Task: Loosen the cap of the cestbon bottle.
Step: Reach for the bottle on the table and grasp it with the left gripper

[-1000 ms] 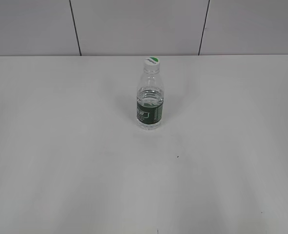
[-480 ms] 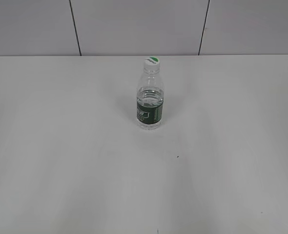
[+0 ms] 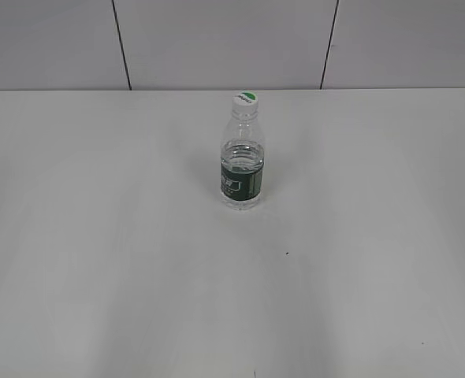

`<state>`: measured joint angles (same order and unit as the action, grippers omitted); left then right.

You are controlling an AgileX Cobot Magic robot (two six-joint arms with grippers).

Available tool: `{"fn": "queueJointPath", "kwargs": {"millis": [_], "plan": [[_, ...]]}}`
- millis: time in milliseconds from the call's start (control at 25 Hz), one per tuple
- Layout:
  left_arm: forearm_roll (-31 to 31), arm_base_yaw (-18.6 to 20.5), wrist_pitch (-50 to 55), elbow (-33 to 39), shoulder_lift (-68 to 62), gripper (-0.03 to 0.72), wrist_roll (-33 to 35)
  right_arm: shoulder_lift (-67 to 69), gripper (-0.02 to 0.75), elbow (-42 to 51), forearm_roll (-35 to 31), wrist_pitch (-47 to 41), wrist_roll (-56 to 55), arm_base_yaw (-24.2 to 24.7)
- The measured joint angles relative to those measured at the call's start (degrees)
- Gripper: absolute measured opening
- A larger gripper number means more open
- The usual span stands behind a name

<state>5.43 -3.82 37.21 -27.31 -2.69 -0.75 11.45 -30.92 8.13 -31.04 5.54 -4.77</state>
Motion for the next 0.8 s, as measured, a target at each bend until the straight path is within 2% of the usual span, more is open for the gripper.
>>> {"fn": "queueJointPath", "kwargs": {"millis": [280,440,800], "plan": [[-0.28,0.0,-18.02,4.0,-8.4,0.559,0.0,2.85,0.582,0.0,0.0,1.16,0.0,0.0],[-3.13,0.0,-25.65,4.08,-14.95,0.554,0.0,4.64,0.582,0.0,0.0,1.9,0.0,0.0],[-4.12,0.0,-39.38,4.39,-30.78,0.54,0.0,13.37,0.582,0.0,-0.13,16.13,-0.07,0.0]]}}
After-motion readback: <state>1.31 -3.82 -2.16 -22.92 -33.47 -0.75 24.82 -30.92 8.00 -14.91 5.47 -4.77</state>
